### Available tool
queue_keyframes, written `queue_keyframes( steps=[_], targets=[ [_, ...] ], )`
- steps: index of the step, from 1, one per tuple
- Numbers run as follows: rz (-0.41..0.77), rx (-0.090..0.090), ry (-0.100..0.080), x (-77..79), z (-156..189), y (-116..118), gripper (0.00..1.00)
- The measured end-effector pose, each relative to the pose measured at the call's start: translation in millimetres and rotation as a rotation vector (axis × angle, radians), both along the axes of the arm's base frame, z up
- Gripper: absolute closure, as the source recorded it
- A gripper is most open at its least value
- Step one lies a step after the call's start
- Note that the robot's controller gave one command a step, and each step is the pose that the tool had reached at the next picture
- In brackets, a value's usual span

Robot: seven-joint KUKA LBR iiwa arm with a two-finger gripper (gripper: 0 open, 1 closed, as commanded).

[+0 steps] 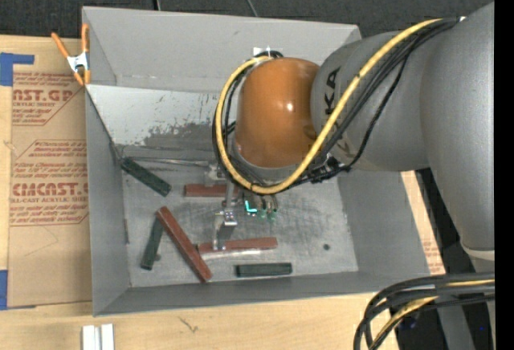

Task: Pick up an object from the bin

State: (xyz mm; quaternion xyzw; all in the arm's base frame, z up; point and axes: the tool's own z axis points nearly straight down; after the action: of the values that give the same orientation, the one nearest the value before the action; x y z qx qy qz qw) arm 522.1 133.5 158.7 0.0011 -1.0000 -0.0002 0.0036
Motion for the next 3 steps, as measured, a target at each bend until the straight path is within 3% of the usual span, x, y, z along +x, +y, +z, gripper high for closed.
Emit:
queue_keyframes(
  steps=[1,2,3],
  targets=[
    [-0.002,0.001,-0.007,2.0,4,-1,0.0],
    [0.18,0.003,-0.012,-25.3,-85,-59,1.0],
    [0.181,0.003,-0.012,-25.3,-85,-59,1.0]
  ],
)
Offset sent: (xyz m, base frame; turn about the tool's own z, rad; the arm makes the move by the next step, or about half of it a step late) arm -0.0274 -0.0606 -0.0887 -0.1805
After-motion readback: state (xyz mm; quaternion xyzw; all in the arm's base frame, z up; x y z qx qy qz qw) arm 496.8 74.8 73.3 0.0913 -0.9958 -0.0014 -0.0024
